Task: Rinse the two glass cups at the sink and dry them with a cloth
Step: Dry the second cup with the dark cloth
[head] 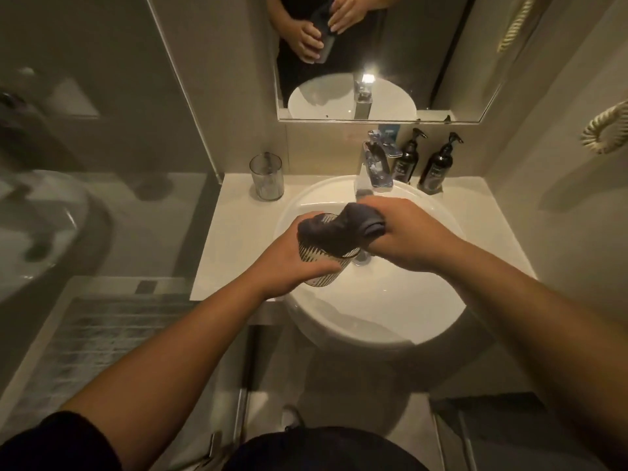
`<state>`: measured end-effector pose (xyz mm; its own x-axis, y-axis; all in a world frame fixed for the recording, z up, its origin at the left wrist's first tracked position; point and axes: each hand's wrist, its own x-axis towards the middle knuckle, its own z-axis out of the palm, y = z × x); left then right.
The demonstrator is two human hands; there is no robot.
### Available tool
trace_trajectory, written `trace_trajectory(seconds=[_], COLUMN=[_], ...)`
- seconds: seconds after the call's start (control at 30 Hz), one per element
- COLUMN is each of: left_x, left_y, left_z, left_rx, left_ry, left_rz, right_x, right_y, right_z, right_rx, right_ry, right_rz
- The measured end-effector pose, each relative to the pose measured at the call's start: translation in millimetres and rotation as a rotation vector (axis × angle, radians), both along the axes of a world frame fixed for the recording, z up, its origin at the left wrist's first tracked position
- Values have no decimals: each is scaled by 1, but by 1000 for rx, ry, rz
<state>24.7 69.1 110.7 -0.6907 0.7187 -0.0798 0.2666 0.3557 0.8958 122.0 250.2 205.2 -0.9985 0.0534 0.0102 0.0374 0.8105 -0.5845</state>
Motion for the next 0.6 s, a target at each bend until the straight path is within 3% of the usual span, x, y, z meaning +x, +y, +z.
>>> trace_trajectory(seconds=[0.2, 0.3, 0.37, 0.5, 0.6], left_x=[-22, -30, -34, -39, -38], left_y=[-3, -2, 0, 5, 11], left_z=[6, 12, 16, 22, 30], left_rx=[-14, -5, 9, 11, 38], left_ry=[39, 42, 41, 35, 4], left_rz=[-142, -188, -196, -234, -251], right_x=[-23, -32, -31, -23, -18], right_y=[-21, -27, -24, -10, -2], right_z=[-10, -9, -4, 7, 8], right_rx=[466, 544, 505, 87, 118], right_ry=[-99, -82, -48, -101, -249], right_rz=[216, 200, 174, 168, 308])
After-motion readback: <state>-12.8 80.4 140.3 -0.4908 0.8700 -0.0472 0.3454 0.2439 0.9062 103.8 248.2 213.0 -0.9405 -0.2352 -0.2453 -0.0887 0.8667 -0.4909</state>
